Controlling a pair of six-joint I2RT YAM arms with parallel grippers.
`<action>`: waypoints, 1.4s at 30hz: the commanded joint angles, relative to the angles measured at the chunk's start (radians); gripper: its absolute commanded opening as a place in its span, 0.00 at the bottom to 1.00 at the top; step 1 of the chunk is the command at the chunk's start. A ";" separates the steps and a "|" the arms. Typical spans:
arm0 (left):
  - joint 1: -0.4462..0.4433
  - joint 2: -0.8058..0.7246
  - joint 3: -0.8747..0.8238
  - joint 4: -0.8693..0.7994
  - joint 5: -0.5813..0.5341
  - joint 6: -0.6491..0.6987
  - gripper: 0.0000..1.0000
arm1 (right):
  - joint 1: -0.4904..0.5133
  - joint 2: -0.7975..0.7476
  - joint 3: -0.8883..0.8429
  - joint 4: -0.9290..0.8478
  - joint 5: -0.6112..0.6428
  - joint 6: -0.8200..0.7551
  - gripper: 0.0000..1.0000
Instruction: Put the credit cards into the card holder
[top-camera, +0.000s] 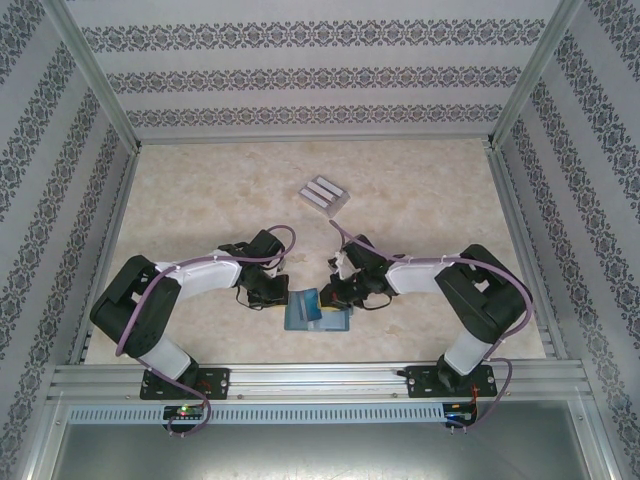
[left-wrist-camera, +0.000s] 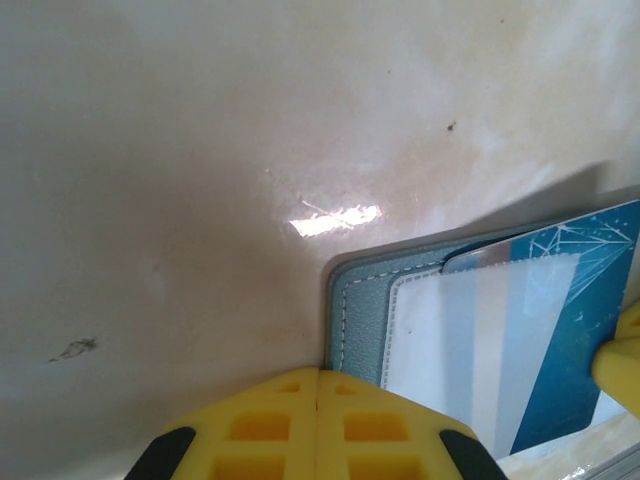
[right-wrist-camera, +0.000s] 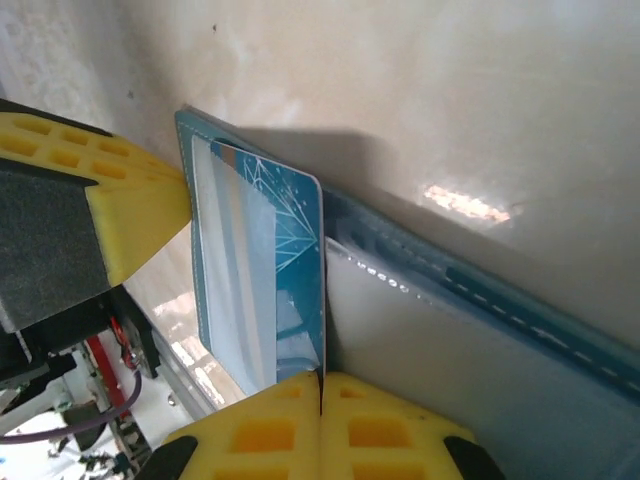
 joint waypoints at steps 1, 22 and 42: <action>0.010 0.099 -0.066 -0.012 -0.132 -0.045 0.00 | 0.044 -0.017 -0.026 0.029 0.100 0.100 0.00; 0.011 0.100 -0.077 -0.030 -0.187 -0.069 0.00 | 0.069 -0.067 -0.012 -0.103 0.016 -0.026 0.00; 0.010 0.097 -0.100 0.018 -0.153 -0.103 0.00 | 0.119 0.038 0.064 0.014 0.025 0.061 0.00</action>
